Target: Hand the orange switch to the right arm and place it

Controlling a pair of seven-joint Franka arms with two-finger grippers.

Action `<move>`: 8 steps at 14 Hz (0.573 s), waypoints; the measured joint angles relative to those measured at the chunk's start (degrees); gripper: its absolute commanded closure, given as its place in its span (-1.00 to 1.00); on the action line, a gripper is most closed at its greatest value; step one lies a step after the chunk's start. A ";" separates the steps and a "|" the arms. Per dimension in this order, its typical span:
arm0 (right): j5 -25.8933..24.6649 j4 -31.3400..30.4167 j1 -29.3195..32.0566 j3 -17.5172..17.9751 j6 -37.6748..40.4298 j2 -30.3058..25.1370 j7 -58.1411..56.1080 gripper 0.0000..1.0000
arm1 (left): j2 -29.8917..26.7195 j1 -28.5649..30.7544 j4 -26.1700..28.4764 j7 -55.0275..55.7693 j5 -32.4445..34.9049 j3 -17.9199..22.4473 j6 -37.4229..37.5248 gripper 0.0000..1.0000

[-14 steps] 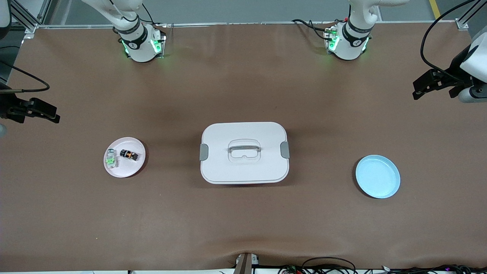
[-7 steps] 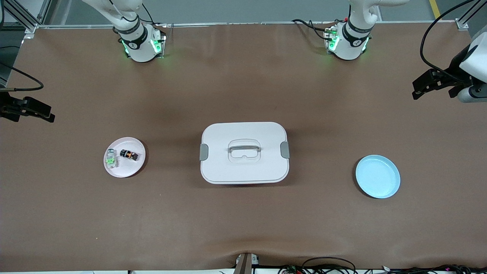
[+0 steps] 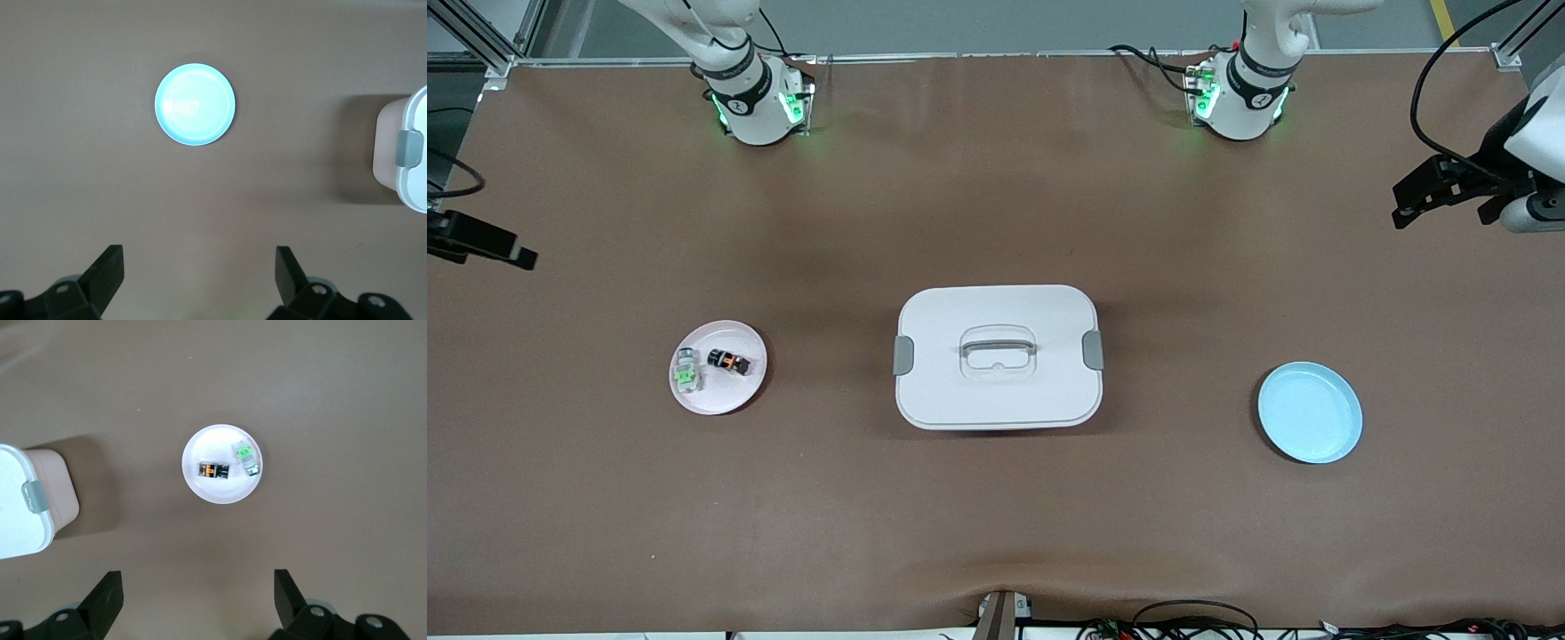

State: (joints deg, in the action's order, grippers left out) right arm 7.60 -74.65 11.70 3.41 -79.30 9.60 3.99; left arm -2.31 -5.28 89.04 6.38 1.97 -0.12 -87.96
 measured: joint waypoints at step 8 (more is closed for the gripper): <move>-5.75 -1.52 -5.98 -1.99 0.45 -2.30 -2.78 -1.00 | -0.35 0.00 0.01 0.00 0.00 0.00 0.51 -1.00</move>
State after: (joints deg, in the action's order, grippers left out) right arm 1.85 -76.16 5.72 1.42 -78.85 7.30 1.22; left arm -2.67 -5.28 89.05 6.38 1.97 -0.12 -87.45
